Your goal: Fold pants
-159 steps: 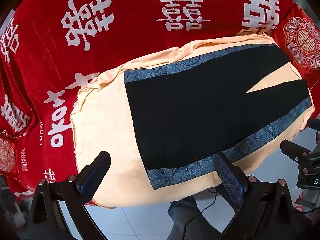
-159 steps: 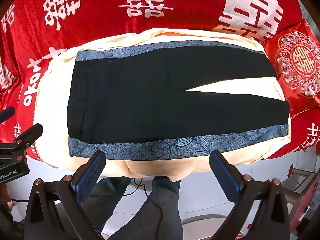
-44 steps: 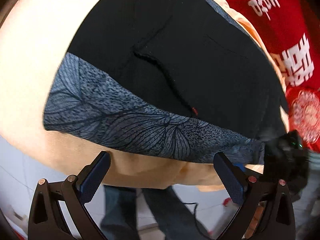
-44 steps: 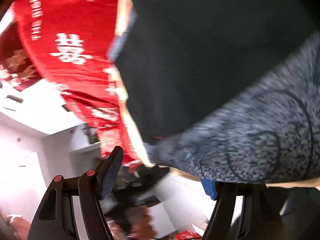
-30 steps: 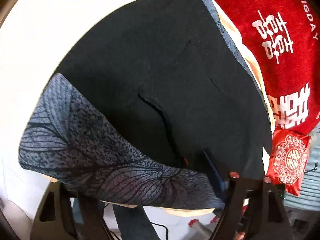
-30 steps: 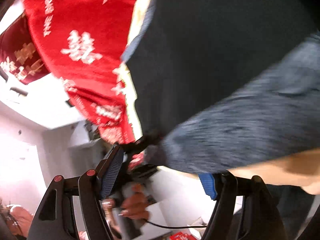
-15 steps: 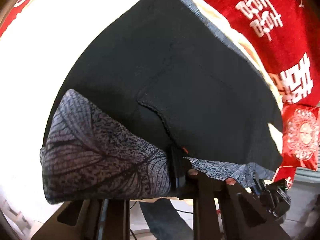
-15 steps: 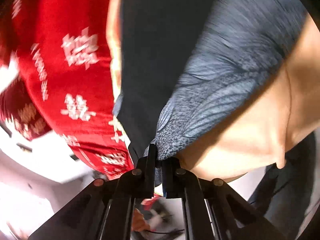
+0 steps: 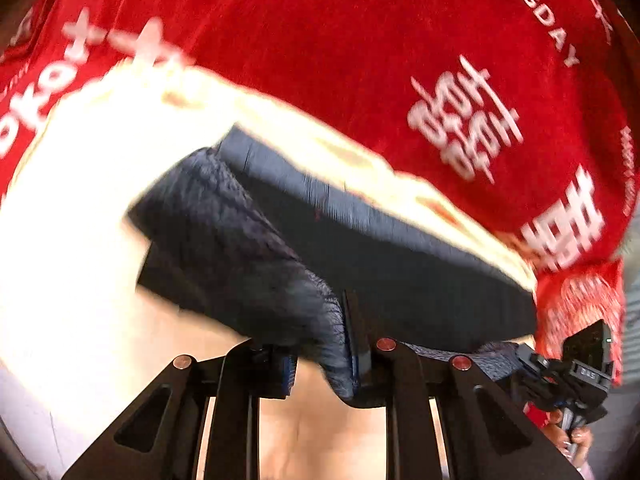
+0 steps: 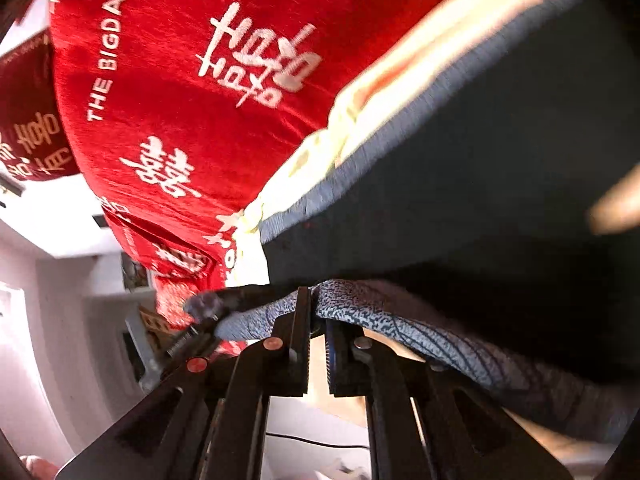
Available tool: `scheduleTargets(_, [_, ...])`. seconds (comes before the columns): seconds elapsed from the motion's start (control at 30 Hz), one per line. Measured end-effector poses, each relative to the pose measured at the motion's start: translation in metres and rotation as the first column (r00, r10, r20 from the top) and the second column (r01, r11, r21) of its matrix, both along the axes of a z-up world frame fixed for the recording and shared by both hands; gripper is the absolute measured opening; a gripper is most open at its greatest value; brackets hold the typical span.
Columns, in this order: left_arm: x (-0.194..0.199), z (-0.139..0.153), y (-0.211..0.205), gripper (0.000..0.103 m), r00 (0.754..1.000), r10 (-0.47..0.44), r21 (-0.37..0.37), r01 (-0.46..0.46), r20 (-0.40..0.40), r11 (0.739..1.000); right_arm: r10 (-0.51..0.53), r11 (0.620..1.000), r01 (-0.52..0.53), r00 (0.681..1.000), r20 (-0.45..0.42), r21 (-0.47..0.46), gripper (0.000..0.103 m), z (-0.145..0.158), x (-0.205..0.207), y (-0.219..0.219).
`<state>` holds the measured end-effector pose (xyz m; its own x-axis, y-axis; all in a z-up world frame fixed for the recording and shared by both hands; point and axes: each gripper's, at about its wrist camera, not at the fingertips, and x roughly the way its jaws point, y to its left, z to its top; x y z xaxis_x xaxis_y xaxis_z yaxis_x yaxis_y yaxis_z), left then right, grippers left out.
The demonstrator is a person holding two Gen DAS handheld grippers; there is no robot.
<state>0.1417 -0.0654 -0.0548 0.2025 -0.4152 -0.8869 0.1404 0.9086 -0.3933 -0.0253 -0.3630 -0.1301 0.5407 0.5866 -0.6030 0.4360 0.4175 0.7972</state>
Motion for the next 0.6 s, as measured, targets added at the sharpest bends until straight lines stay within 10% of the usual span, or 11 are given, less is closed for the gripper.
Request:
scheduleTargets(0.43, [0.097, -0.088, -0.054, 0.031, 0.998, 0.063, 0.243, -0.058, -0.012, 0.968, 0.136, 0.982, -0.158, 0.973, -0.187, -0.105, 0.011, -0.099, 0.145, -0.033])
scheduleTargets(0.53, [0.093, -0.064, -0.052, 0.050, 0.998, 0.052, 0.283, -0.057, 0.025, 0.957, 0.138, 0.986, -0.150, 0.979, -0.149, -0.073, 0.064, -0.080, 0.142, -0.030])
scheduleTargets(0.6, [0.087, -0.039, -0.045, 0.067, 0.993, 0.056, 0.324, -0.087, 0.104, 0.942, 0.150, 0.983, -0.160, 0.984, -0.100, -0.094, 0.075, -0.054, 0.132, -0.026])
